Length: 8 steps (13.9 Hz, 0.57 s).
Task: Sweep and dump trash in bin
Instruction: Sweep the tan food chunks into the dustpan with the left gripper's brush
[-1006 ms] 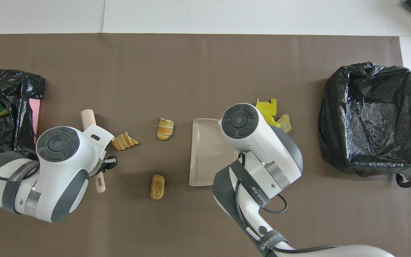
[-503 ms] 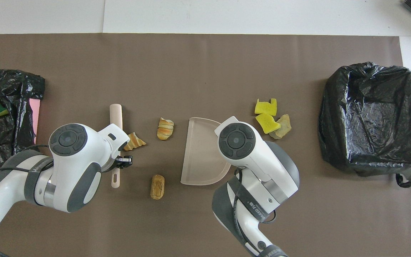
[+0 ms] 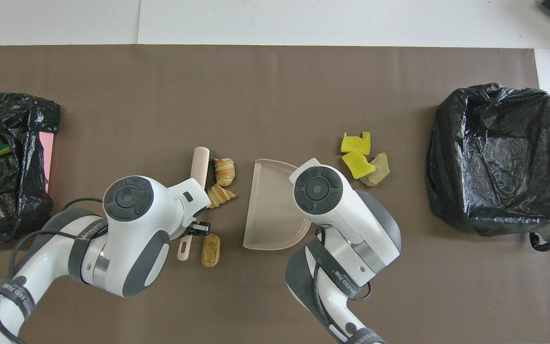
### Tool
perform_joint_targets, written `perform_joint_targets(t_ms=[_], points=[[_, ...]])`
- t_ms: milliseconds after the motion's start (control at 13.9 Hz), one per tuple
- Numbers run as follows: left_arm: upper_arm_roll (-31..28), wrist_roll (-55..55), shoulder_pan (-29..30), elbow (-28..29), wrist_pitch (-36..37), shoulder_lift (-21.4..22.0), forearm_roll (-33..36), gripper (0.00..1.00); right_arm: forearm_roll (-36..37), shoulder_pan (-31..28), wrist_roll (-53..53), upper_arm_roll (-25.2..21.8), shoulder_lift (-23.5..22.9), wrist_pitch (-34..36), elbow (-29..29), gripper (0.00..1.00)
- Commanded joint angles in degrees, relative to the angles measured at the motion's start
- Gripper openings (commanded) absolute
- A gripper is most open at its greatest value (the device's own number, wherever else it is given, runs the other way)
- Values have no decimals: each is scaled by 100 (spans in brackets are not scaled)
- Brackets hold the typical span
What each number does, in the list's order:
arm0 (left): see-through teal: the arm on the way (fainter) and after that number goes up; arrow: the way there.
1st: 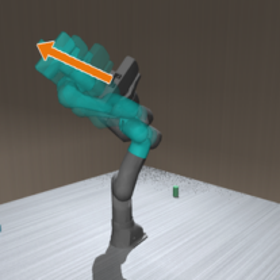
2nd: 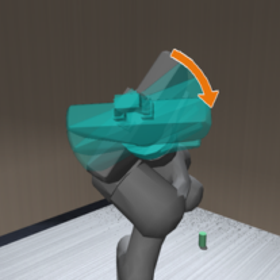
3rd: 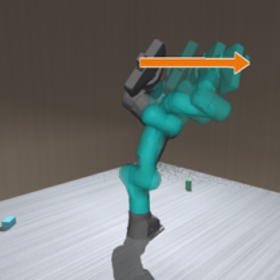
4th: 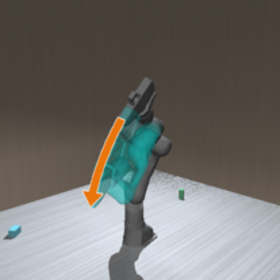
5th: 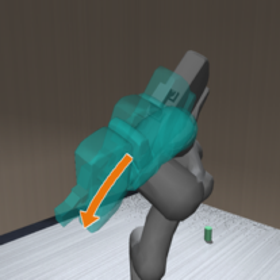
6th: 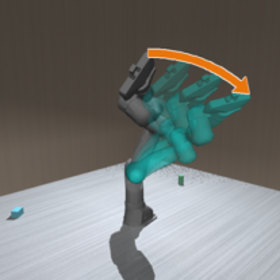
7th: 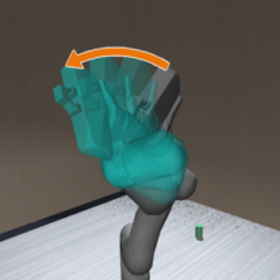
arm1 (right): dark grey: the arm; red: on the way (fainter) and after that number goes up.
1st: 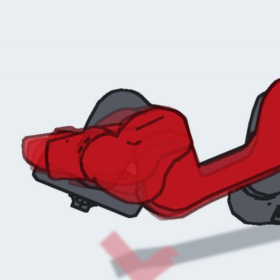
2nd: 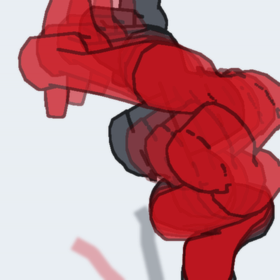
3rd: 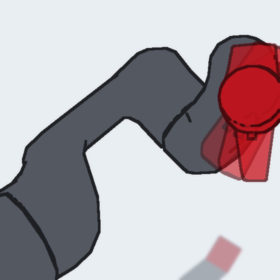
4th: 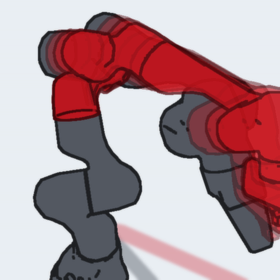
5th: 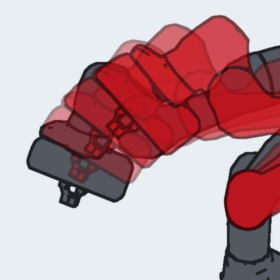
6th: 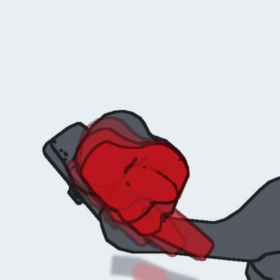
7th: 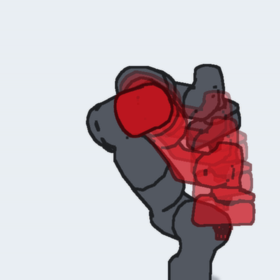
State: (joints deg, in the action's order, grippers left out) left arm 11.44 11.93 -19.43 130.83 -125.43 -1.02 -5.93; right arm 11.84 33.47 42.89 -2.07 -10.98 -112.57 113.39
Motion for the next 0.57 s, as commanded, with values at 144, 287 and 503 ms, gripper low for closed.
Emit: perform_joint_targets(t_ms=[144, 287, 503], points=[[-54, -130, -736, -23, -34, 14, -294, 0, -33, -51, 71, 13, 53, -46, 122, 0], [-36, -121, -1035, -40, 36, 84, -460, 0, -33, -51, 36, 13, 53, -38, 122, 0], [-1, 19, -1168, -399, 237, 41, -813, 0, -33, -51, 18, 13, 53, -37, 122, 0]])
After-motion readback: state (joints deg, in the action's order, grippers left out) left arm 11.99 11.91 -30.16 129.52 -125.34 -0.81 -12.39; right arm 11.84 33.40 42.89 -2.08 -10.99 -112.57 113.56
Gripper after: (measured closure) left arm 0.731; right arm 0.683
